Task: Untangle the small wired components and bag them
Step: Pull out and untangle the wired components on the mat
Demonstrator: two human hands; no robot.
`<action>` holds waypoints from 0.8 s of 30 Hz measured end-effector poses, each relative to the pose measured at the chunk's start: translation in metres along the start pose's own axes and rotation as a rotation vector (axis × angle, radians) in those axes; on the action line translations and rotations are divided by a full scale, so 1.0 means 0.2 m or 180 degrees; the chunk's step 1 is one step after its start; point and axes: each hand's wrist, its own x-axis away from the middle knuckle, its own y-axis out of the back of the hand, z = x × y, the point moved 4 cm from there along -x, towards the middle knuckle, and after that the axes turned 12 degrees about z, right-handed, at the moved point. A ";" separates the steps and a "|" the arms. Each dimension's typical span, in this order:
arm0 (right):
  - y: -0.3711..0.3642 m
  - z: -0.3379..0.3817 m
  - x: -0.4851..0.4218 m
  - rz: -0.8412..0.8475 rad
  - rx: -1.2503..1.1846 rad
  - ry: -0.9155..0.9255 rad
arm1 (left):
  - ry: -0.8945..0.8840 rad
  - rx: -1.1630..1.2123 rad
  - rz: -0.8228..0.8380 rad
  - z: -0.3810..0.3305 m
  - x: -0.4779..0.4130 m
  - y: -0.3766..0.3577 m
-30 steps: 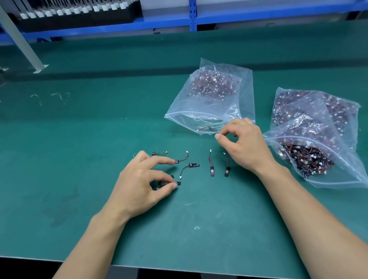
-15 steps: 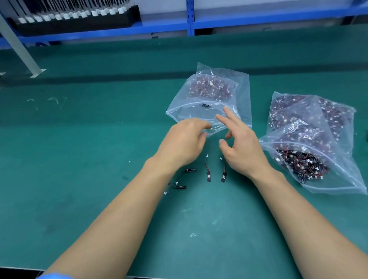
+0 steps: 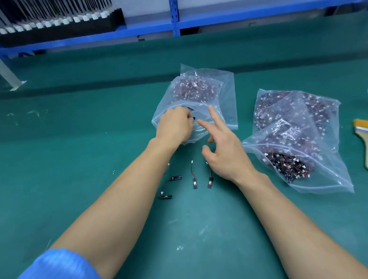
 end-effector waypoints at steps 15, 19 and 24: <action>0.01 0.04 0.01 0.0108 0.0126 0.0043 | 0.0600 -0.0939 0.0976 0.00 -0.30 -0.11; 0.01 0.04 0.01 0.0124 0.0120 0.0024 | 0.0601 -0.0847 0.0738 0.00 -0.30 -0.11; 0.01 0.04 0.01 0.0115 0.0094 0.0010 | 0.0686 -0.0560 0.0644 0.01 -0.29 -0.12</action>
